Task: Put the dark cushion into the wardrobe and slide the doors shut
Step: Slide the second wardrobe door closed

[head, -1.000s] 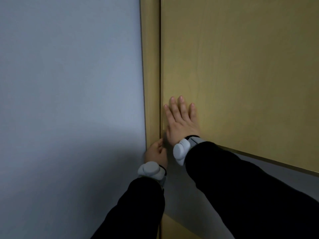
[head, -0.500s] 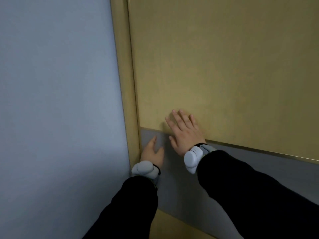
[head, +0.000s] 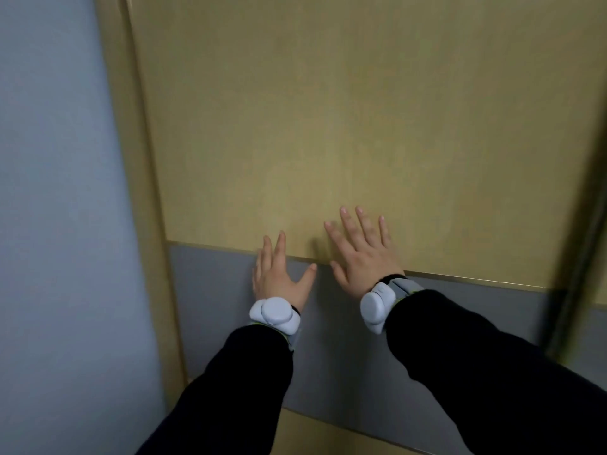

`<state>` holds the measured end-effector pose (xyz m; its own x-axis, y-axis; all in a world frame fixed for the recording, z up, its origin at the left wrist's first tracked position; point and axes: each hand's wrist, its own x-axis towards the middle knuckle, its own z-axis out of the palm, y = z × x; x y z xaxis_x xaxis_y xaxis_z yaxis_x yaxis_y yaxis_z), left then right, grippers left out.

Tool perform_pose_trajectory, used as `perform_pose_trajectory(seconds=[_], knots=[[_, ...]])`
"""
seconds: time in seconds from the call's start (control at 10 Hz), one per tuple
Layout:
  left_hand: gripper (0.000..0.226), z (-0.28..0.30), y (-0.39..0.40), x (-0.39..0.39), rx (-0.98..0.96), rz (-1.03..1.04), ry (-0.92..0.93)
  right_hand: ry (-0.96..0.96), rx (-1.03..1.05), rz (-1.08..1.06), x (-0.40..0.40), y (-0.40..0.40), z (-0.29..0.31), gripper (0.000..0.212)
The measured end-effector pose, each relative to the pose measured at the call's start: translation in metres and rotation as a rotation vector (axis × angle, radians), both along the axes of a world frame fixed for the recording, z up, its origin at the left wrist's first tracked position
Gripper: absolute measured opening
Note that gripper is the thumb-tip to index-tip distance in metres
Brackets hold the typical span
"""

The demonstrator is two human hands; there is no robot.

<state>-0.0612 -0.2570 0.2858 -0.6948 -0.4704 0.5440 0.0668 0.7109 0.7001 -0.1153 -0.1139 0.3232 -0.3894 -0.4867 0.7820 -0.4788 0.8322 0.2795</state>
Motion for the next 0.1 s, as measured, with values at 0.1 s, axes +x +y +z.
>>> perform_pose_trajectory(seconds=[0.1], knots=[[0.087, 0.0051, 0.0386, 0.0012, -0.091, 0.053, -0.007, -0.028, -0.031, -0.010, 0.0099, 0.0403, 0.0010, 0.070]])
